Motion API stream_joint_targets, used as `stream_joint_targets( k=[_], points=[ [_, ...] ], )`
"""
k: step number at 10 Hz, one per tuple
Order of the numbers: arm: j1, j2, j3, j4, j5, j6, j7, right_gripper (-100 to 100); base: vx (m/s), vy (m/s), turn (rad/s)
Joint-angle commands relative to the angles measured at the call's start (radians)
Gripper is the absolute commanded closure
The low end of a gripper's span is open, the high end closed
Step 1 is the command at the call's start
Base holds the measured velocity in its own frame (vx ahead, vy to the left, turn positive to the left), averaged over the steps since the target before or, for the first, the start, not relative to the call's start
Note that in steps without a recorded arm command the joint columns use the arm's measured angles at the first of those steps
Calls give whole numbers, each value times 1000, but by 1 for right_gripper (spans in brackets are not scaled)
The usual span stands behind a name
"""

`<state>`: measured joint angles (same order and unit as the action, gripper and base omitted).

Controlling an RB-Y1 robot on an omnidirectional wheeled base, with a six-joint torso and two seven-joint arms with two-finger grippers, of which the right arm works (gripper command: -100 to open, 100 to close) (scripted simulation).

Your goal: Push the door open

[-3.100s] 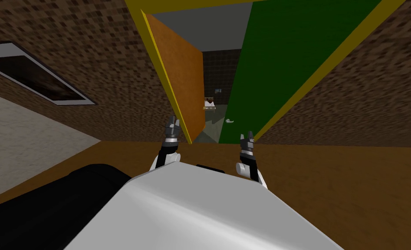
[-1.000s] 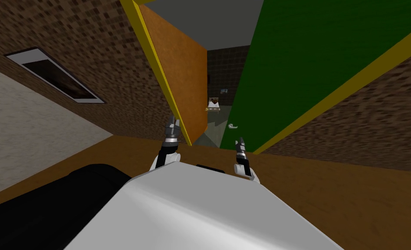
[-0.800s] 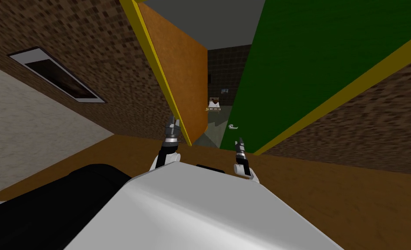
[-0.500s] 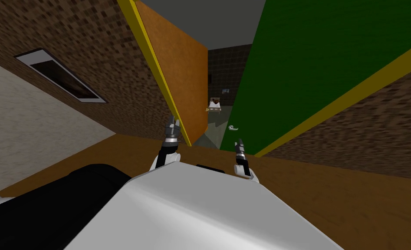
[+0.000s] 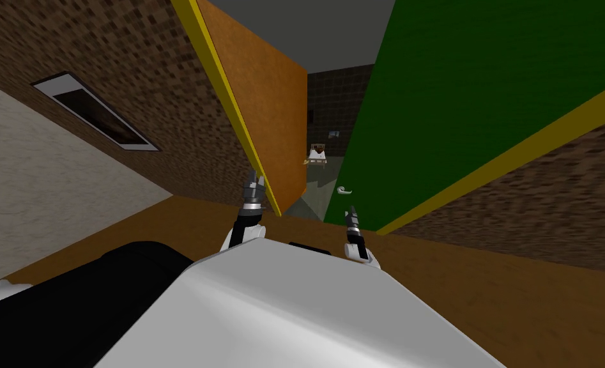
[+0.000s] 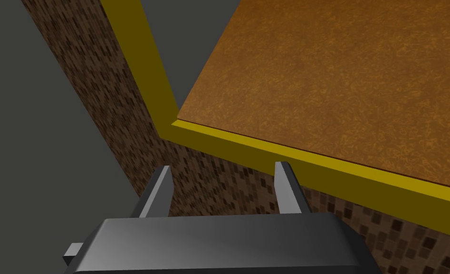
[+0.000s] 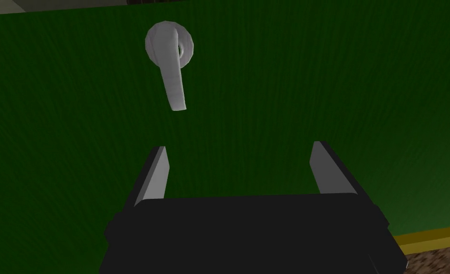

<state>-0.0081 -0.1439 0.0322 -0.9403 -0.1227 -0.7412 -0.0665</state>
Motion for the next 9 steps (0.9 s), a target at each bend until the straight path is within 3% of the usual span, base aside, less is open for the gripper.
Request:
stream_joint_targets(
  k=[1,9],
  points=[
    [-16,-6,1,47,-2,-12,-4,-100,91,-50,57],
    [-86,-21,3,238,-9,-51,-12,-100,85,-51,46]
  ],
)
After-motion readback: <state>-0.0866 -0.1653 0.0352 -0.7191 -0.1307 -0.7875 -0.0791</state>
